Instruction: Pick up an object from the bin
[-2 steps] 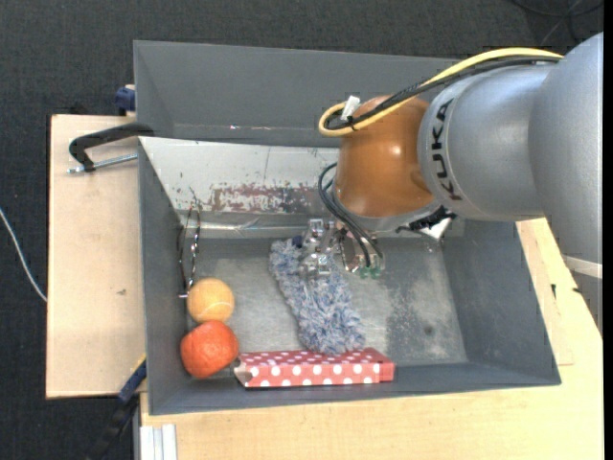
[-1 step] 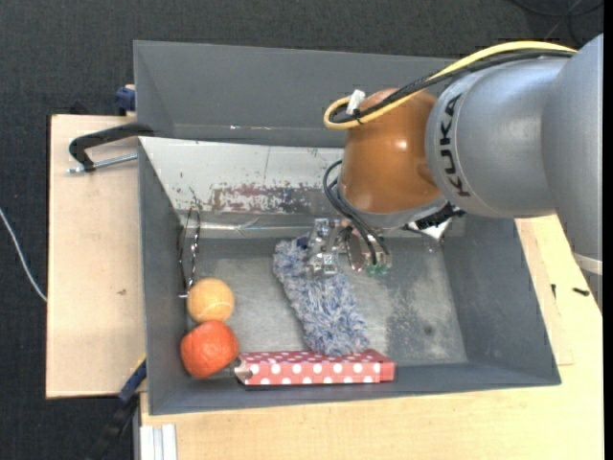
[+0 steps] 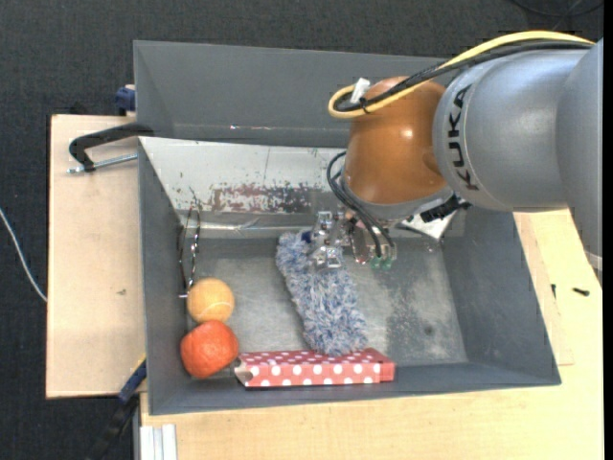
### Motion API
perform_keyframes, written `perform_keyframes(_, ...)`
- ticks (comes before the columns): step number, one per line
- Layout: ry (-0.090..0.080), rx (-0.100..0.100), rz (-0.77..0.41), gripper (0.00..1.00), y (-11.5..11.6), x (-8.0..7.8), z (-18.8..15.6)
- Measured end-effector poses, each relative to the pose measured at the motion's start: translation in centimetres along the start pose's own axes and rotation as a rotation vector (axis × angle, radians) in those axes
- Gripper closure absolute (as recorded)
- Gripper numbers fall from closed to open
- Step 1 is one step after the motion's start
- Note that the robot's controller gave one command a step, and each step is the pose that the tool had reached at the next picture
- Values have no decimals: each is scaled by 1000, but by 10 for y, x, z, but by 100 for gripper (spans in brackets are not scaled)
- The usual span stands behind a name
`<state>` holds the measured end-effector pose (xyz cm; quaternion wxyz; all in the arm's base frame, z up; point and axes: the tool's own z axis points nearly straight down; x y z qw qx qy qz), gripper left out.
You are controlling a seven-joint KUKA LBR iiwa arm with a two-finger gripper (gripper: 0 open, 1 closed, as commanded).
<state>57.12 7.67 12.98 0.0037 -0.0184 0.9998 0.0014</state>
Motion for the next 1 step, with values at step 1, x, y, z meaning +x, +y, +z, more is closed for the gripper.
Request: perform_keyframes(1, -2, 0, 0, 100, 1, -2, -12)
